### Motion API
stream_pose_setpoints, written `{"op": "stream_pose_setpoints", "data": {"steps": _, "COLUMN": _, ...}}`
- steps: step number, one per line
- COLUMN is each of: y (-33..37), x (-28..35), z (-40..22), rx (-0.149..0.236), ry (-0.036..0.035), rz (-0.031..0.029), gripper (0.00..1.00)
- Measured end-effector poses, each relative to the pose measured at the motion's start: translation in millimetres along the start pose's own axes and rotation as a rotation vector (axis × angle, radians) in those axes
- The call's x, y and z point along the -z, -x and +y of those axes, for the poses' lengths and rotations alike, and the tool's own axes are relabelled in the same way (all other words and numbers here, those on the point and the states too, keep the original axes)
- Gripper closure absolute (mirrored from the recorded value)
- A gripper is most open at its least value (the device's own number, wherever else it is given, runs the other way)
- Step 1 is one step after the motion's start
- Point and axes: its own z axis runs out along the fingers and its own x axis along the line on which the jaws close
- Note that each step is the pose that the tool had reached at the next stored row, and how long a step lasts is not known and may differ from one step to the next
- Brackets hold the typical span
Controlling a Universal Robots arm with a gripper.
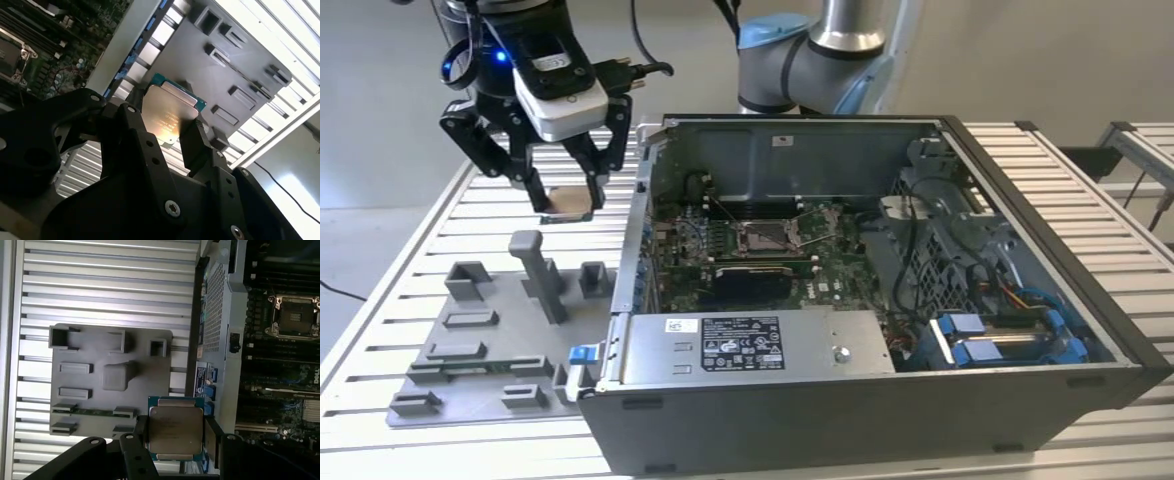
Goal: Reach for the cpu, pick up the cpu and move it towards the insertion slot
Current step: 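Pick up the cpu and move it towards the insertion slot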
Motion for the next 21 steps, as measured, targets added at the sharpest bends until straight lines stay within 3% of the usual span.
{"op": "stream_pose_setpoints", "data": {"steps": 21, "y": 21.9, "x": -0.2, "z": -1.2, "rx": 0.0, "ry": 0.0001, "rz": 0.0, "gripper": 1.0}}
